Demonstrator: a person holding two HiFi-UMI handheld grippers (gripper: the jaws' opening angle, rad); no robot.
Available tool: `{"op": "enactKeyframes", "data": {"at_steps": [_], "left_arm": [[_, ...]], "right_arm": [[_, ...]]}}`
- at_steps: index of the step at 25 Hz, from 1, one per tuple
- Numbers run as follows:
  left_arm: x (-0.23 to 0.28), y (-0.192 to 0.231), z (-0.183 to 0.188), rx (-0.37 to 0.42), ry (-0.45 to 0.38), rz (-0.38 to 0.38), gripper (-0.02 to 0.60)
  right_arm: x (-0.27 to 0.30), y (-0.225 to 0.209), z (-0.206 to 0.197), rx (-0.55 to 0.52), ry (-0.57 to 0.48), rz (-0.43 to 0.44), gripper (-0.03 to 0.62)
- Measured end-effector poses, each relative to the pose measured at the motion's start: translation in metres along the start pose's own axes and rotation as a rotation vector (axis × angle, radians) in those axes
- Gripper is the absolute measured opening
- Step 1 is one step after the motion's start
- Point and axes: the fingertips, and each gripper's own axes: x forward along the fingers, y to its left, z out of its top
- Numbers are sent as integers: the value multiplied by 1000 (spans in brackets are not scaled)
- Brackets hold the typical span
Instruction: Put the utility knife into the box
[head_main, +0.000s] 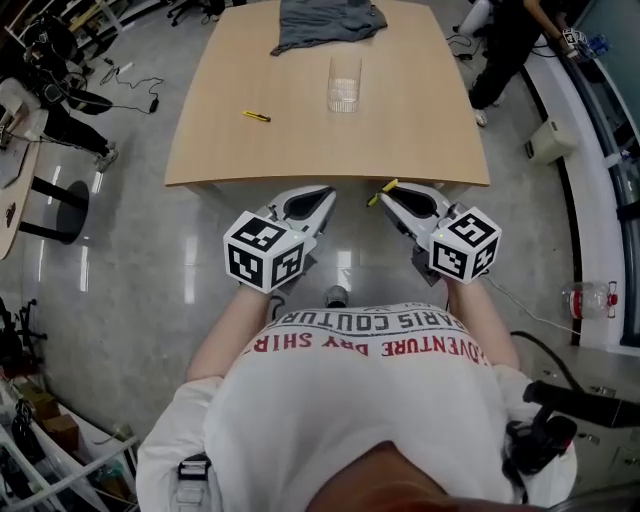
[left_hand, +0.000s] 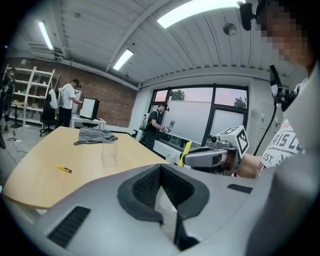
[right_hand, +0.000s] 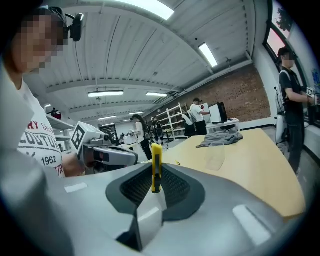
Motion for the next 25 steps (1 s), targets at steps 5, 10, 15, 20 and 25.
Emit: {"op": "enactKeyframes", "data": {"at_steps": [5, 10, 15, 20, 25], "left_arm": [[17, 63, 37, 34, -11, -20, 3], [29, 91, 47, 27, -19, -29, 3], [47, 109, 53, 15, -14, -34, 3], [80, 138, 64, 5, 2, -21, 3], [120, 168, 67, -16, 41, -8, 3]], "right_arm": [[53, -33, 45, -23, -36, -39, 52], [73, -48, 58, -35, -43, -66, 52], [94, -66, 68, -40, -36, -47, 52], [115, -110, 79, -59, -36, -61, 52], [140, -162, 76, -21, -25, -56, 52]]}}
